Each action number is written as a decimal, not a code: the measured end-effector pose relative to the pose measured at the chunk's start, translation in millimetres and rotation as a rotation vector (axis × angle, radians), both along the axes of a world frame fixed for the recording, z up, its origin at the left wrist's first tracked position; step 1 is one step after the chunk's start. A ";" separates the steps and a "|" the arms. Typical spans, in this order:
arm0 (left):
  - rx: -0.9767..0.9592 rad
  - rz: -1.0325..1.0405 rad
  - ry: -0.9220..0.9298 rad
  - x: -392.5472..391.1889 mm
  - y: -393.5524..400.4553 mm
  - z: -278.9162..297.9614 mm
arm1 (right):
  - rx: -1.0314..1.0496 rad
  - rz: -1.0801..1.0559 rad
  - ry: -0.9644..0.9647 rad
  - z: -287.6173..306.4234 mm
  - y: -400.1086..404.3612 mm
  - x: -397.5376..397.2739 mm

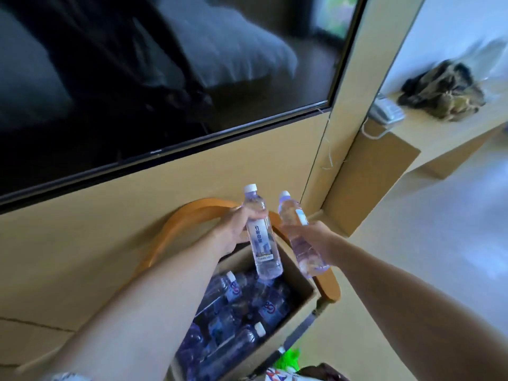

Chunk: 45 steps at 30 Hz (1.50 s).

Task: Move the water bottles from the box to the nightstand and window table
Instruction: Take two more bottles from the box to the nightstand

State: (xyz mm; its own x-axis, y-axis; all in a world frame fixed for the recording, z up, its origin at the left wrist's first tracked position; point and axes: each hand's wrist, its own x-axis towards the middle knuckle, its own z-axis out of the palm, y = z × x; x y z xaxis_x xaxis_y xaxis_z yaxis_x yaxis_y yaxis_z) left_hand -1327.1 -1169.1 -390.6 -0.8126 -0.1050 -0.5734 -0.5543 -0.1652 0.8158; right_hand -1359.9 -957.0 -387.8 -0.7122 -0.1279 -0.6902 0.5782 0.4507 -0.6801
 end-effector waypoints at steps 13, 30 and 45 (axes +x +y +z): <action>0.167 -0.423 0.114 16.2 173.4 96.8 | -0.341 -0.623 0.316 75.2 133.9 110.5; 0.120 -1.088 0.225 221.9 554.5 138.8 | -0.288 -1.140 0.595 120.2 449.4 387.7; 0.149 -1.657 0.134 495.8 849.9 120.1 | -0.025 -1.836 0.529 100.8 642.9 698.3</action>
State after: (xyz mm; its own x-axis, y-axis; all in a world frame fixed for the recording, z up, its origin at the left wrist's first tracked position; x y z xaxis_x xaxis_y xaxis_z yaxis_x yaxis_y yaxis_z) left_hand -831.3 -319.2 -270.6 -0.0217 0.9071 -0.4204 -0.1290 0.4144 0.9009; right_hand -661.6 -314.2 -287.0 -0.0694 0.9144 -0.3988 0.0247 -0.3981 -0.9170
